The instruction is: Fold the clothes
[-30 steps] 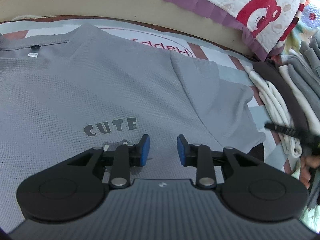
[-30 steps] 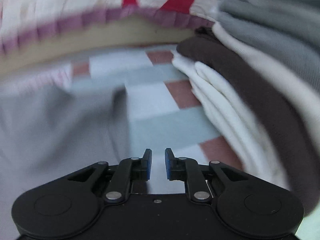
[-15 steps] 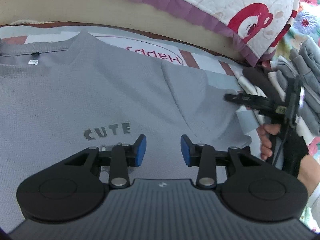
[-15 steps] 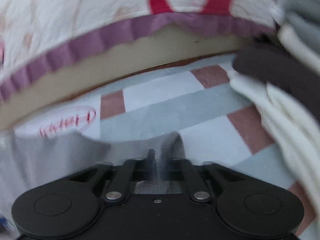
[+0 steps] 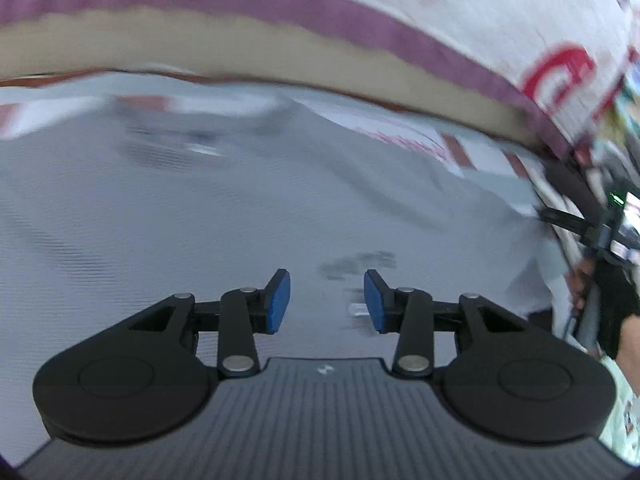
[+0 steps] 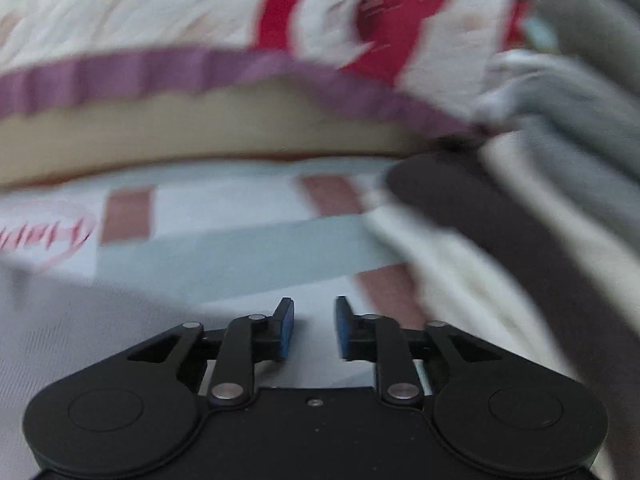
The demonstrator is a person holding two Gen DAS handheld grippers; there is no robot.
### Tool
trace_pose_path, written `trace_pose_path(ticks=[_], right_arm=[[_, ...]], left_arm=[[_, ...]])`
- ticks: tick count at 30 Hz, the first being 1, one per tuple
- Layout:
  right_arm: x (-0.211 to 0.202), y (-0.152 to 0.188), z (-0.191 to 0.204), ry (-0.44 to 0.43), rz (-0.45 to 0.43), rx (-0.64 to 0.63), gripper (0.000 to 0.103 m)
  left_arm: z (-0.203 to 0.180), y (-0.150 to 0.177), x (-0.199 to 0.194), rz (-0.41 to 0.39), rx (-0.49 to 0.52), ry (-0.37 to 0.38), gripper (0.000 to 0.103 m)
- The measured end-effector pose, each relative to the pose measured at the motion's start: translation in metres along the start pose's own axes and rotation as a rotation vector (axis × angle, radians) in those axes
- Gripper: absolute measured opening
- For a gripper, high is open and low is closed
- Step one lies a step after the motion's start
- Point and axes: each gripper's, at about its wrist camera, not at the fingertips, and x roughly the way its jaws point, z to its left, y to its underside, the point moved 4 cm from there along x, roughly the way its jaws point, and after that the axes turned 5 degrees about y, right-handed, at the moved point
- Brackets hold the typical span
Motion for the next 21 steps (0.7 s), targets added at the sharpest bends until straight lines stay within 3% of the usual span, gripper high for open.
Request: trace_pose_path(ticks=[1,2,4,8,10,12,14,17,21], right_arm=[[-0.008,-0.004,-0.001,0.017,-0.022,0.04,0.034],[-0.018,-0.008,0.002,-0.02,-0.043,0.075,0.037],[-0.039,-0.015,0.019,-0.163,-0.068,0.104,0.038],[-0.083,-0.018,0.091,-0.431,-0.062,-0.064,0.038],[-0.111,-0.011,0.128,-0.538,-0.093,-0.188,0.039],[-0.137,-0.001,0.16,-0.635,-0.114,-0.292,0.042],[-0.159,0.012,0.184,-0.718,-0.11,-0.356,0.043],[-0.179,0.033,0.204,-0.779,-0.101,-0.434,0.044],[-0.193,0.06,0.21,-0.786,-0.142,-0.528,0.051]], left_arm=[[0.021,-0.002,-0.019,-0.035,-0.027,-0.051,0.04],[0.043,-0.004,-0.039,-0.071,-0.054,-0.102,0.041],[0.09,-0.002,-0.076,-0.158,-0.122,-0.235,0.042],[0.184,0.009,-0.132,-0.28,-0.248,-0.534,0.049],[0.226,0.018,-0.14,-0.276,-0.305,-0.621,0.049],[0.261,0.029,-0.143,-0.246,-0.41,-0.597,0.049],[0.282,0.037,-0.143,-0.24,-0.508,-0.507,0.049],[0.29,0.041,-0.134,-0.219,-0.568,-0.363,0.052],[0.286,0.033,-0.122,-0.218,-0.5,-0.402,0.058]])
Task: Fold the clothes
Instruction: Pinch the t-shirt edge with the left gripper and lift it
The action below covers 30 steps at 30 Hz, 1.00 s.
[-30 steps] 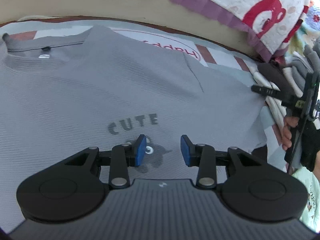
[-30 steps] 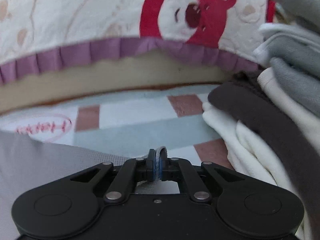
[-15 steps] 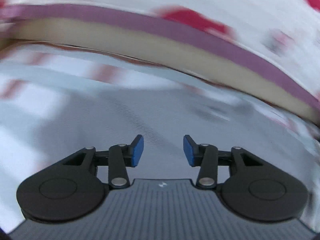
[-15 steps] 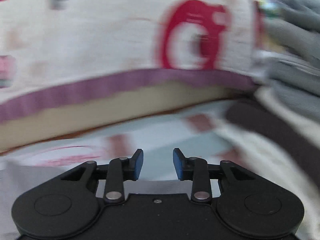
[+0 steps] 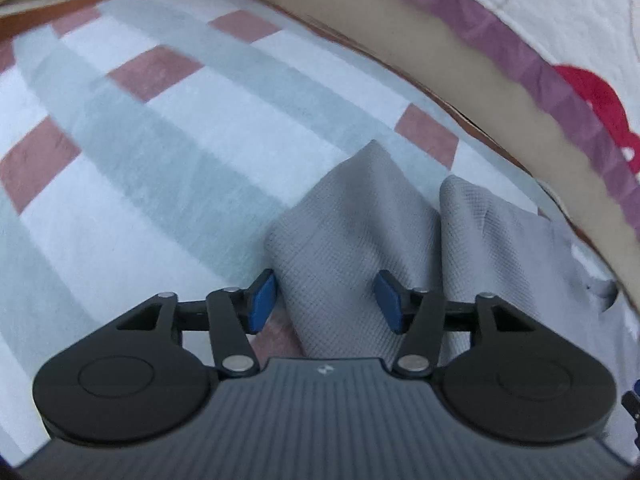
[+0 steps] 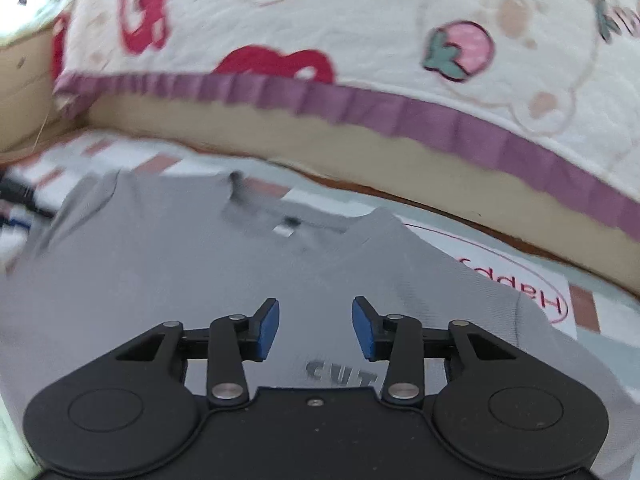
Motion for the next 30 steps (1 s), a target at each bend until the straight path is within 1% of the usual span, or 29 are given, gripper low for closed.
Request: trace_pose_path(ticks=[2,3,4,5,6,7,8,9,10,11,12,14,16,18,19,22,25,26,27,28,29,30], right_arm=[[-0.001,0.009,0.0,0.003,0.001,-0.015,0.053],[-0.001,0.012,-0.003,0.007,0.004,-0.017,0.053],[0.0,0.016,-0.006,0.011,0.008,-0.02,0.053],[0.0,0.019,-0.009,0.015,0.011,-0.022,0.053],[0.001,0.022,-0.012,0.02,0.019,-0.021,0.053],[0.002,0.025,-0.015,0.026,0.028,-0.019,0.053],[0.003,0.027,-0.017,0.033,0.038,-0.01,0.053],[0.003,0.029,-0.02,0.041,0.049,0.001,0.053],[0.001,0.031,-0.022,0.044,0.056,0.016,0.053],[-0.001,0.032,-0.025,0.046,0.062,0.033,0.053],[-0.003,0.034,-0.027,0.047,0.068,0.05,0.053],[-0.008,0.038,-0.031,0.046,0.07,0.065,0.054],[-0.01,0.044,-0.033,0.049,0.075,0.062,0.057],[-0.008,0.051,-0.034,0.053,0.094,0.055,0.057],[-0.006,0.054,-0.034,0.056,0.109,0.056,0.057],[-0.007,0.058,-0.034,0.059,0.127,0.081,0.058],[-0.013,0.055,-0.03,0.037,0.129,0.107,0.058],[-0.016,0.053,-0.028,0.024,0.128,0.114,0.058],[-0.019,0.052,-0.025,-0.001,0.124,0.121,0.058],[-0.021,0.052,-0.02,-0.034,0.128,0.12,0.058],[-0.022,0.052,-0.015,-0.07,0.135,0.115,0.059],[-0.022,0.054,-0.008,-0.091,0.152,0.094,0.059]], left_arm=[[-0.005,-0.002,0.005,-0.031,0.035,-0.006,0.07],[-0.007,-0.003,0.008,-0.057,0.036,-0.008,0.075],[-0.008,-0.005,0.012,-0.086,0.026,-0.004,0.083],[-0.01,-0.007,0.016,-0.115,0.017,0.001,0.084],[-0.011,-0.007,0.015,-0.124,0.017,0.008,0.082],[-0.013,-0.008,0.013,-0.133,0.016,0.014,0.059],[-0.014,-0.008,0.012,-0.142,0.016,0.02,0.001],[-0.016,-0.009,0.011,-0.151,0.016,0.027,0.003],[-0.018,-0.01,0.009,-0.162,0.016,0.032,0.003],[-0.02,-0.011,-0.007,-0.224,0.035,0.0,0.003],[-0.023,-0.012,-0.025,-0.288,0.085,-0.055,0.003],[-0.028,-0.012,-0.059,-0.382,0.189,-0.183,0.004],[-0.018,-0.009,-0.067,-0.351,0.146,-0.192,0.004],[0.002,-0.005,-0.055,-0.278,0.051,-0.182,0.004],[0.012,-0.002,-0.046,-0.23,-0.001,-0.193,0.004],[0.04,0.011,-0.033,-0.133,-0.18,-0.183,0.006],[0.042,0.012,-0.035,-0.137,-0.186,-0.178,0.01],[0.041,0.012,-0.036,-0.135,-0.18,-0.179,0.016],[0.044,0.015,-0.038,-0.126,-0.209,-0.164,0.022],[0.047,0.018,-0.04,-0.118,-0.24,-0.148,0.034],[0.053,0.02,-0.045,-0.118,-0.286,-0.113,0.036],[0.058,0.023,-0.05,-0.108,-0.327,-0.094,0.038]])
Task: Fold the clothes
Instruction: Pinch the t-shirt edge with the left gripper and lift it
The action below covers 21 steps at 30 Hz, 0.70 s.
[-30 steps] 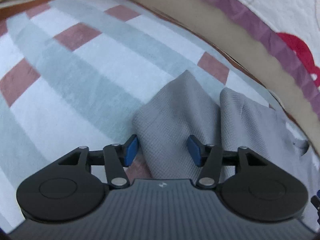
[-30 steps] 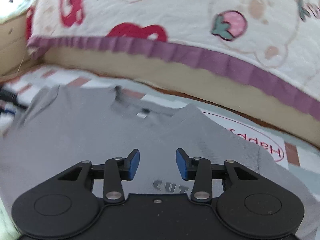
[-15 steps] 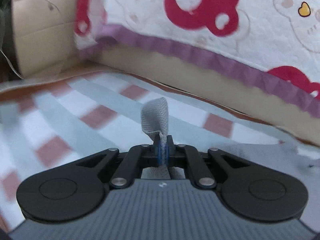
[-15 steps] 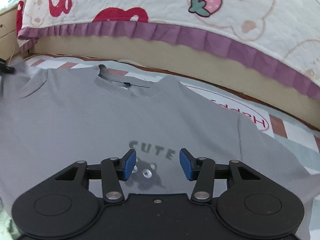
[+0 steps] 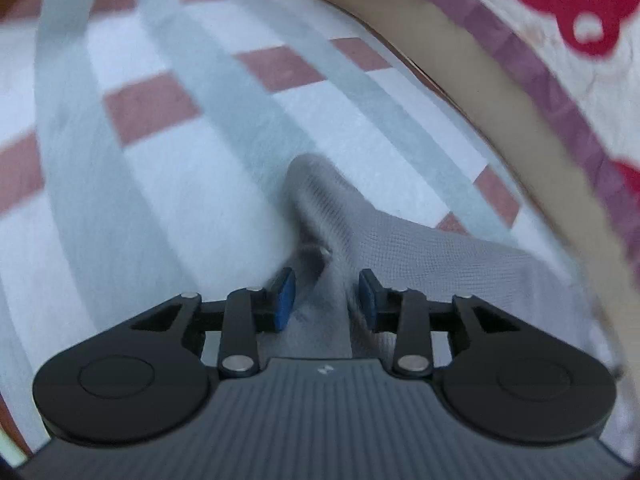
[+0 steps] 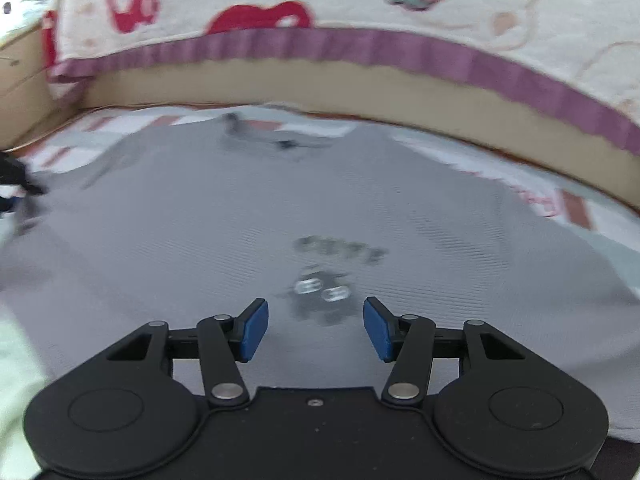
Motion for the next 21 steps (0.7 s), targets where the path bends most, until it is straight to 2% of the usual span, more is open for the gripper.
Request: trace_pose_path(ticks=[2,4,7,9,10,11,12,13,15,16,17,20,21], right_arm=[[0.004,0.006,0.017,-0.014,0.028,-0.063,0.06],[0.004,0.012,0.036,-0.01,0.016,-0.138,0.06],[0.007,0.012,0.065,-0.066,0.01,-0.204,0.06],[0.01,0.007,0.086,-0.112,0.007,-0.247,0.06],[0.012,0.005,0.097,-0.137,0.008,-0.27,0.06],[0.015,0.002,0.107,-0.161,0.006,-0.292,0.06],[0.018,0.0,0.117,-0.182,0.005,-0.311,0.061],[0.021,-0.002,0.126,-0.199,0.006,-0.323,0.061],[0.024,-0.003,0.14,-0.222,0.002,-0.328,0.063],[0.024,-0.003,0.146,-0.236,0.002,-0.325,0.064],[0.023,-0.002,0.152,-0.259,0.006,-0.318,0.065],[0.015,0.006,0.167,-0.361,0.028,-0.309,0.065],[0.012,0.011,0.172,-0.398,0.037,-0.318,0.066]], left_arm=[[0.012,0.004,-0.013,0.026,-0.071,0.03,0.046],[0.022,0.016,-0.025,0.031,-0.102,0.049,0.049],[0.026,0.026,-0.028,0.046,-0.108,0.091,0.051],[0.025,0.028,-0.027,0.051,-0.12,0.114,0.06],[0.025,0.027,-0.024,0.04,-0.149,0.139,0.069],[0.024,0.025,-0.021,0.028,-0.177,0.16,0.074],[0.022,0.023,-0.018,0.017,-0.188,0.163,0.074],[0.018,0.022,-0.017,0.001,-0.176,0.157,0.069],[0.011,0.023,-0.015,-0.017,-0.122,0.134,0.011],[0.01,0.024,-0.015,-0.025,-0.107,0.12,0.002],[0.009,0.024,-0.016,-0.034,-0.092,0.105,0.002],[0.016,0.024,-0.042,-0.13,-0.082,0.016,0.002],[0.019,0.022,-0.046,-0.145,-0.065,-0.067,0.004]])
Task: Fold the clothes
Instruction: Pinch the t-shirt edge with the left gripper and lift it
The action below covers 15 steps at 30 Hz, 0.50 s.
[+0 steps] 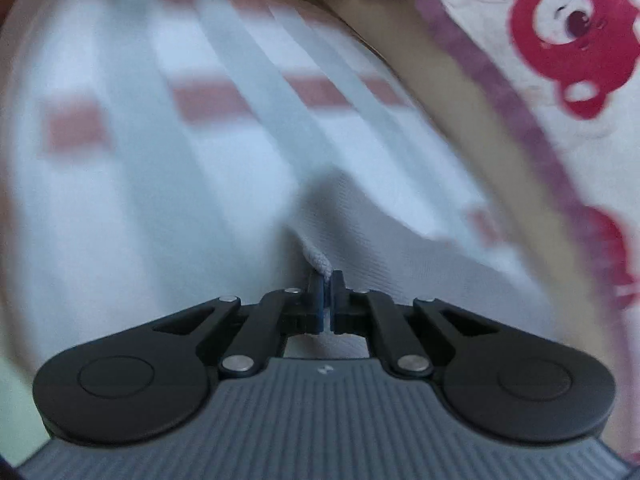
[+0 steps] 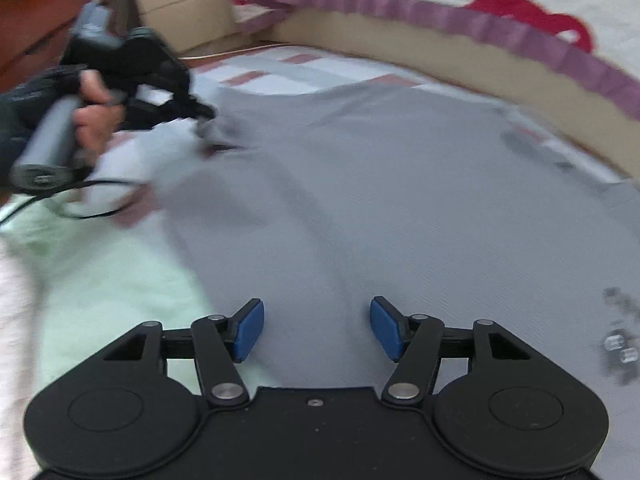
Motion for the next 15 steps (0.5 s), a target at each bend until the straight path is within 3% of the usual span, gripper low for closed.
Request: trace_pose_path(ticks=[2,3,4,5,6,9,15], right_arm=[[-0.002,0.005,0.01,-0.03,0.001,-0.036,0.066],[-0.002,0.006,0.012,-0.036,0.001,-0.042,0.066],[-0.003,0.006,0.013,-0.042,0.002,-0.041,0.066],[-0.003,0.005,0.013,-0.049,0.004,-0.039,0.066],[-0.003,0.004,0.011,-0.071,0.007,-0.015,0.066],[-0.008,0.001,0.006,-0.101,0.004,0.048,0.065],[-0.016,-0.002,-0.009,-0.074,-0.039,0.164,0.065]], left_arm=[[0.006,-0.004,-0.006,-0.035,0.042,-0.155,0.006],[0.011,-0.004,-0.006,0.008,-0.003,-0.096,0.008],[0.015,-0.003,-0.006,0.05,-0.048,-0.036,0.018],[0.019,0.002,-0.006,0.095,-0.11,0.033,0.035],[0.022,0.007,-0.005,0.139,-0.17,0.101,0.042],[0.02,0.029,0.004,0.266,-0.246,0.194,0.044],[0.0,0.033,0.017,0.226,-0.251,0.24,0.053]])
